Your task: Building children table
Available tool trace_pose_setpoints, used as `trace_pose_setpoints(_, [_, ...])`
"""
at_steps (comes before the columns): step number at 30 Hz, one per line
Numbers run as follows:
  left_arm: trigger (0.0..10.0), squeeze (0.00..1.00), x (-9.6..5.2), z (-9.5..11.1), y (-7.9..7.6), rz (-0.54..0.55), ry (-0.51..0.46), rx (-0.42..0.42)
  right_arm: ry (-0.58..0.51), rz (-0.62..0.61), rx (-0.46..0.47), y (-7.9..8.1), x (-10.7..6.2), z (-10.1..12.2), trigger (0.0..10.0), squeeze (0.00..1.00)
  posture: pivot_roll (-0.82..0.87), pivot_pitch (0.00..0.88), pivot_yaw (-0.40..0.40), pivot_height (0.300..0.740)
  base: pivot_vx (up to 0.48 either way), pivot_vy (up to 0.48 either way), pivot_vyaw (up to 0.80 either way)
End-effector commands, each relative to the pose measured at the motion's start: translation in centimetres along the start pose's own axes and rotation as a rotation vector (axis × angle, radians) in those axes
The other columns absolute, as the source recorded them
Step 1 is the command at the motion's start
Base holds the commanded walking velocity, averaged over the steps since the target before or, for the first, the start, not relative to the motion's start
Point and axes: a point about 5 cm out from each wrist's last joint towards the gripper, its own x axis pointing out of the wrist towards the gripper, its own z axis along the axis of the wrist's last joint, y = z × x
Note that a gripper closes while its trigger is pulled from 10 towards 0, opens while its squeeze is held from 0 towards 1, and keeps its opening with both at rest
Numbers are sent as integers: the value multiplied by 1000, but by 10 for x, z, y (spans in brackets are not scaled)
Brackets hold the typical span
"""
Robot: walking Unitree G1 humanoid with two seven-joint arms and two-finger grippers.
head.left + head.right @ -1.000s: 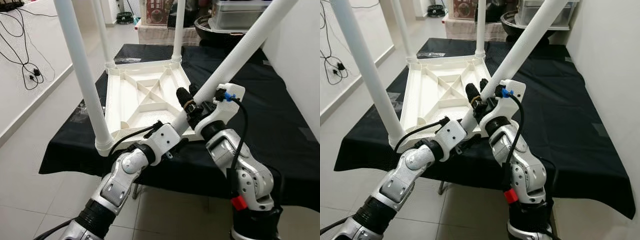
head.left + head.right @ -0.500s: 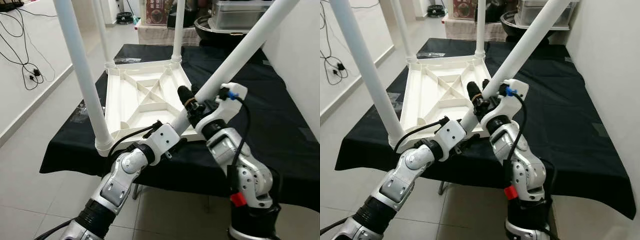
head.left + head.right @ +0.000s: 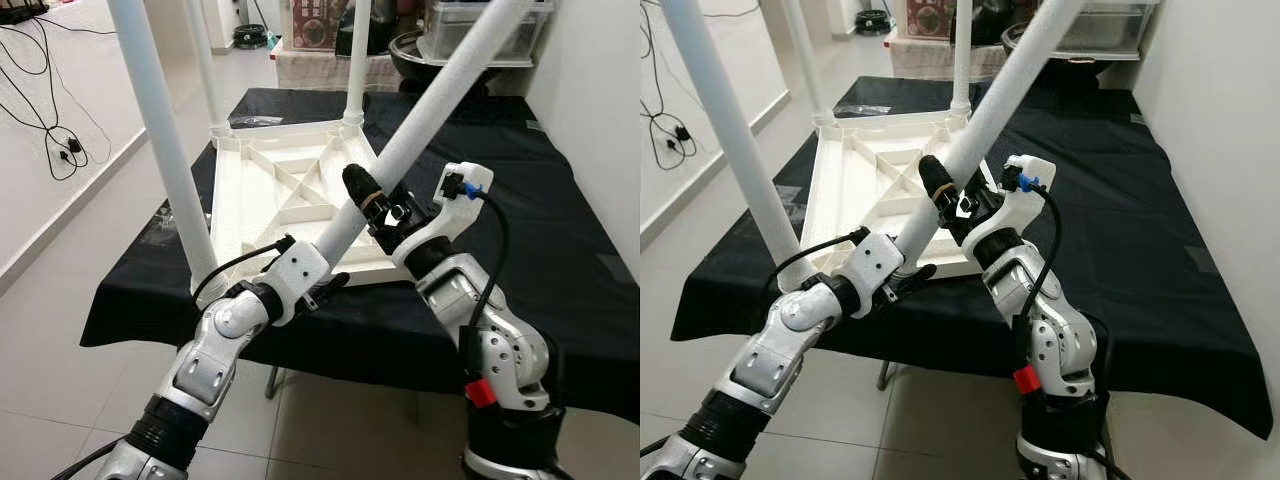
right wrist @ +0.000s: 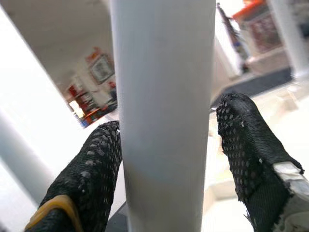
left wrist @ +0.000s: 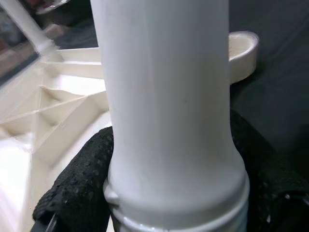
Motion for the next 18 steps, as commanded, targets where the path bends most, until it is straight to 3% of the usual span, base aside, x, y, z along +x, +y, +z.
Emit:
trace_pose_setpoints(1, [10000, 0, -5, -1, 0, -30, 1, -31, -3, 21, 15, -4, -3, -2, 10000, 0, 49, 87, 20, 740, 0, 0, 0])
trace_pose_setpoints(8, [10000, 0, -16, -4, -9, -144, 12, -128, 22, 196, -6, -1, 0, -1, 10000, 0, 49, 84, 23, 740, 0, 0, 0])
trace_pose_setpoints(18, [10000, 0, -28, -10, -8, -188, 43, -178, 102, 396, 87, 4, -9, -5, 10000, 0, 50, 75, 25, 740, 0, 0, 0])
